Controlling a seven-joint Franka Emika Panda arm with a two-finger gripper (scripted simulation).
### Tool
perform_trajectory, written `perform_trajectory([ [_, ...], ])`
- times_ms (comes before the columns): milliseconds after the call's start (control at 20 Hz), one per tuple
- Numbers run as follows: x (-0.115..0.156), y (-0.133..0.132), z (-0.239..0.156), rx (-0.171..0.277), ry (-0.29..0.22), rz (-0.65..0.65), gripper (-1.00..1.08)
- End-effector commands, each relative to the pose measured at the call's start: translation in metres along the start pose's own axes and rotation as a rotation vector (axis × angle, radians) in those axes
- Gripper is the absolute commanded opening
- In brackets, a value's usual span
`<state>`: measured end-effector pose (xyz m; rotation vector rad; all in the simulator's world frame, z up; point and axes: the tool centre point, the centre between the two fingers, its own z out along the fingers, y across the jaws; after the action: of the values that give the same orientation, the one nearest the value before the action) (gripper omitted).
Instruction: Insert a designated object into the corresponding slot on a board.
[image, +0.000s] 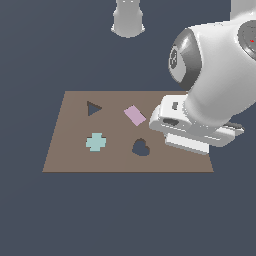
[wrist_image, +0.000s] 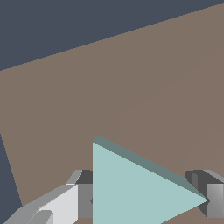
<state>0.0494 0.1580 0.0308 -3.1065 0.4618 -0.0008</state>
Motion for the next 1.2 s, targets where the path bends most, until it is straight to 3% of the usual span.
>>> perform_trajectory([
  [0, 0.001, 0.003, 0.0, 0.0, 0.0, 0.007, -1.0],
  [250, 0.005, 0.026, -0.001, 0.0, 0.0, 0.053, -1.0],
  [500, 0.01, 0.067, -0.002, 0.0, 0.0, 0.138, -1.0],
  [1150, -0.008, 0.236, -0.008, 0.001, 0.001, 0.484, -1.0],
])
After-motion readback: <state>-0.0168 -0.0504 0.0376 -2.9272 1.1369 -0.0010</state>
